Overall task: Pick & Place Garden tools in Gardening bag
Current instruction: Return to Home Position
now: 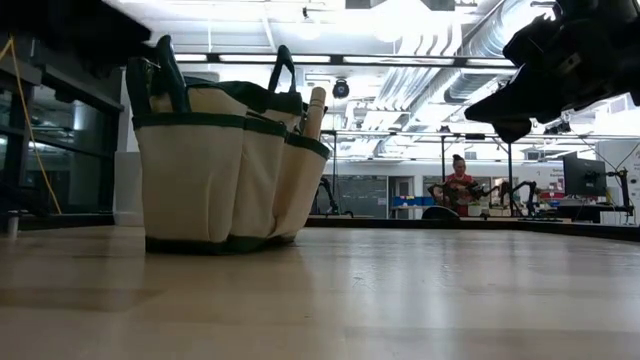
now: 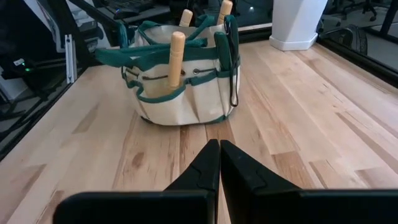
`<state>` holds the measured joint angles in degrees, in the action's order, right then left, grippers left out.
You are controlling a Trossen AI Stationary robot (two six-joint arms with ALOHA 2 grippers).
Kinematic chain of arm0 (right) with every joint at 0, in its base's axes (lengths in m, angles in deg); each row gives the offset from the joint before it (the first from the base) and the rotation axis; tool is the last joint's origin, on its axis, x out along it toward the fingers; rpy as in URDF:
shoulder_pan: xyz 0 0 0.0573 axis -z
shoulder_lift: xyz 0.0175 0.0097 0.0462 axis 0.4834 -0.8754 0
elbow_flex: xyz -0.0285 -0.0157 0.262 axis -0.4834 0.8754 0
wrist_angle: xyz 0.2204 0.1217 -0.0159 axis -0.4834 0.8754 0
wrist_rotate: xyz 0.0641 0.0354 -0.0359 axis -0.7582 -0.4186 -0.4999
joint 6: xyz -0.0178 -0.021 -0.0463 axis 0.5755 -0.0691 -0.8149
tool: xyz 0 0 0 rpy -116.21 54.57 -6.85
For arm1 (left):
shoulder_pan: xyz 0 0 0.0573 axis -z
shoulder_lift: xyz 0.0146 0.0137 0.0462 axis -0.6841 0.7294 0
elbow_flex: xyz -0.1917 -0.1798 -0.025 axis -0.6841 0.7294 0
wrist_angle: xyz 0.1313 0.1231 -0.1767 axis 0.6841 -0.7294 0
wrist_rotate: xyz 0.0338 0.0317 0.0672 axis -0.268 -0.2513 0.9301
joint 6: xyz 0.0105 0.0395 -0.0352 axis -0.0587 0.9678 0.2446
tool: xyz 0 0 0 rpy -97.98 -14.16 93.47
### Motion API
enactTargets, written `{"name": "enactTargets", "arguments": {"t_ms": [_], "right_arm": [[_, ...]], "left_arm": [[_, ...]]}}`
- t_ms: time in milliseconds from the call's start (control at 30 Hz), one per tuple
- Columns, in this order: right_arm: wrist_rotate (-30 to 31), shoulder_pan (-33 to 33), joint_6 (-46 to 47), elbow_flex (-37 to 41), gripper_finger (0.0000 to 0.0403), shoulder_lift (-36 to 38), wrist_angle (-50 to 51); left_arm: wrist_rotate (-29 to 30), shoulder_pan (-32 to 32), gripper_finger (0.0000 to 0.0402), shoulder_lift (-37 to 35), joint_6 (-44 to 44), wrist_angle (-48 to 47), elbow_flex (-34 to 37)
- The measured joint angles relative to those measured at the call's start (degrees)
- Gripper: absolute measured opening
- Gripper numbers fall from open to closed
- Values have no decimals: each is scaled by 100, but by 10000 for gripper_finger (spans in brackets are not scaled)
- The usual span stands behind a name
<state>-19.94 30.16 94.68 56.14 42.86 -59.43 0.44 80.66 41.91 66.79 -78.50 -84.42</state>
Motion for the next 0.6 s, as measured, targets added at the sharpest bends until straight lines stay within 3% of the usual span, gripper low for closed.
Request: {"name": "enactTargets", "arguments": {"t_ms": [133,333,467,600], "right_arm": [[-143,2,14,0,4,0,-12],[-474,21,39,0,4,-25,-101],[-721,196,46,0,4,-183,-444],[-1276,451,12,0,4,-537,-990]], "left_arm": [[-293,-7,206,-1303,639,538,751],[-369,-7,206,-2869,1165,459,1472],[-494,-8,206,-3587,1308,364,1894],[-779,-299,206,-3562,1053,298,1983]]}}
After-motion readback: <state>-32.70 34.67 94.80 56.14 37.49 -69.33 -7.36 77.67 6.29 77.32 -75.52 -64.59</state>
